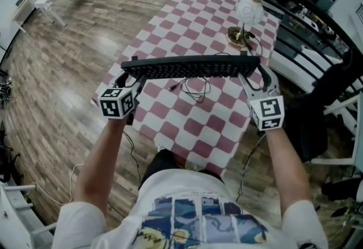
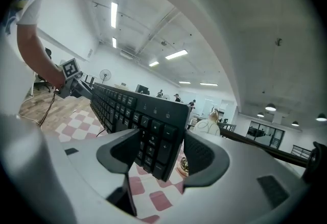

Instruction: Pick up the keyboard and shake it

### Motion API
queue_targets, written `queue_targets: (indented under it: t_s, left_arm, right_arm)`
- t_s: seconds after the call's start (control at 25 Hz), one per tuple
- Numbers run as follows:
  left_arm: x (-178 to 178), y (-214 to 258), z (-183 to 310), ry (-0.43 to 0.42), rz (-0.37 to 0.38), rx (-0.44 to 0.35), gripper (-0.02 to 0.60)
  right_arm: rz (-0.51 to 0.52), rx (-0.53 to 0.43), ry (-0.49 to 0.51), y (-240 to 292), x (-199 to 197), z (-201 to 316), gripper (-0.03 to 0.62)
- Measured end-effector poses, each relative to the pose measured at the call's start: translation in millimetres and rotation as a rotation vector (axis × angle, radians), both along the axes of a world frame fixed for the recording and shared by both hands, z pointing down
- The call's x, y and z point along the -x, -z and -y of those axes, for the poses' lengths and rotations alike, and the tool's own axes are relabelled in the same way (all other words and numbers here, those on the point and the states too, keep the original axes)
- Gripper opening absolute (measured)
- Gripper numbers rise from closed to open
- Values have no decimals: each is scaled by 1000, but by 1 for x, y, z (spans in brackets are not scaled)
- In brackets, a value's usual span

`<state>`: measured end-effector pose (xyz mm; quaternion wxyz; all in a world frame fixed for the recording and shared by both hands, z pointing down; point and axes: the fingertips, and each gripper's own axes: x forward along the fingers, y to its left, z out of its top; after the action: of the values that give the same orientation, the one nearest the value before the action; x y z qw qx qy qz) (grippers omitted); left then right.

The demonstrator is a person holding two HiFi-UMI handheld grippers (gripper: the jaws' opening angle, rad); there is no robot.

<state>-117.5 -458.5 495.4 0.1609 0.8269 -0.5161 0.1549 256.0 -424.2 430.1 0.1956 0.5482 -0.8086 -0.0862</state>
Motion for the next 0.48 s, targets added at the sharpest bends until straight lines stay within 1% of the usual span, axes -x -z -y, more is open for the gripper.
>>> queue_targets:
  t_s: [0.12,0.24,0.32,0.48]
  left_arm:
    - [0,16,-4,2,2,-34,276]
    - [-1,32,-4,5,4,-72,275]
    - [-1,44,-4,9,3,-97,275]
    - [-1,67,-4,9,6,-150,276]
  right_arm:
    - [-17,-38,-3,14,-1,-6,265]
    - [-33,-99,11,32,-1,-7,265]
    - [-41,-119,0,41,-3,-9,247]
    - [-46,-171,-6,64,-2,-12,242]
